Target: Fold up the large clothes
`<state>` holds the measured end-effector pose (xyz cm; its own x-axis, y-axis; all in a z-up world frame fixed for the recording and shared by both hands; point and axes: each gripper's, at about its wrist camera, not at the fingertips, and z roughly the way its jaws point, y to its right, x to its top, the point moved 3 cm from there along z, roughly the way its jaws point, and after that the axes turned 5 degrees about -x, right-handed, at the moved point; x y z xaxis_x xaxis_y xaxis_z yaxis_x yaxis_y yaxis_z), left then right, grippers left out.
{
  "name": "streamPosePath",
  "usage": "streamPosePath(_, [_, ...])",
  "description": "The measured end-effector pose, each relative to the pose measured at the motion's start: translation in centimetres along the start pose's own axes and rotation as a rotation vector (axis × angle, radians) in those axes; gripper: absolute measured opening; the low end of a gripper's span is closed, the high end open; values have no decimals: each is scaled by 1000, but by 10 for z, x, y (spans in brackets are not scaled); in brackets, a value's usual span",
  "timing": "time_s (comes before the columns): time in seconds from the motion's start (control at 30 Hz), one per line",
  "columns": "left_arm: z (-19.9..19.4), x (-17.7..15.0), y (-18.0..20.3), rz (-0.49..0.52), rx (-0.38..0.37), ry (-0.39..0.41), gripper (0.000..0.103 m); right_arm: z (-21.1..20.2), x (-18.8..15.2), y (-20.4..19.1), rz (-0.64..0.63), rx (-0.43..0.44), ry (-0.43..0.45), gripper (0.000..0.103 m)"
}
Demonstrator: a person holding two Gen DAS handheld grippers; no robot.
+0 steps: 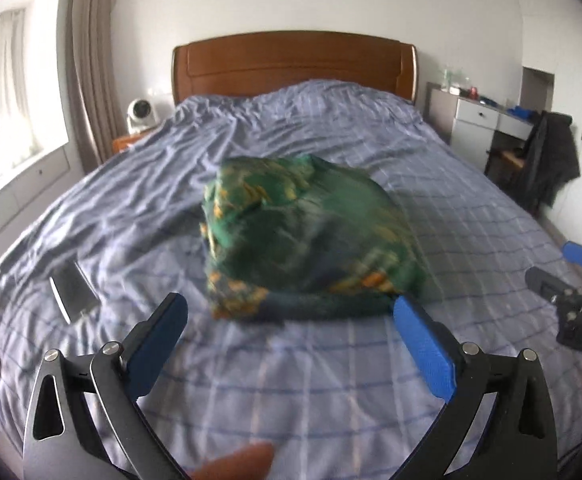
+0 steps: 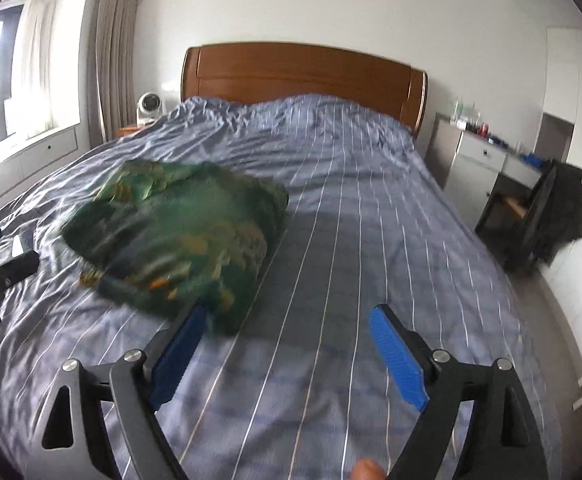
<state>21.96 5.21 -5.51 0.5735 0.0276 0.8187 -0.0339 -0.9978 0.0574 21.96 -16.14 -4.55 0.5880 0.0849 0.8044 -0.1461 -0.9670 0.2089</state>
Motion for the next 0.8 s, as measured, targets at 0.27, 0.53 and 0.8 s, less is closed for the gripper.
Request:
streamPosePath(0.27, [-30, -14, 27, 16, 25, -1, 103, -34, -27, 8, 13, -44, -47, 91])
streamPosePath(0.53, [-47, -22, 48, 28, 60, -44, 103, -58, -39, 2, -6, -36, -41, 91])
streamPosePath(0.8, [-52, -26, 47, 35, 77, -67, 103, -72, -48, -8, -16, -12, -55, 91])
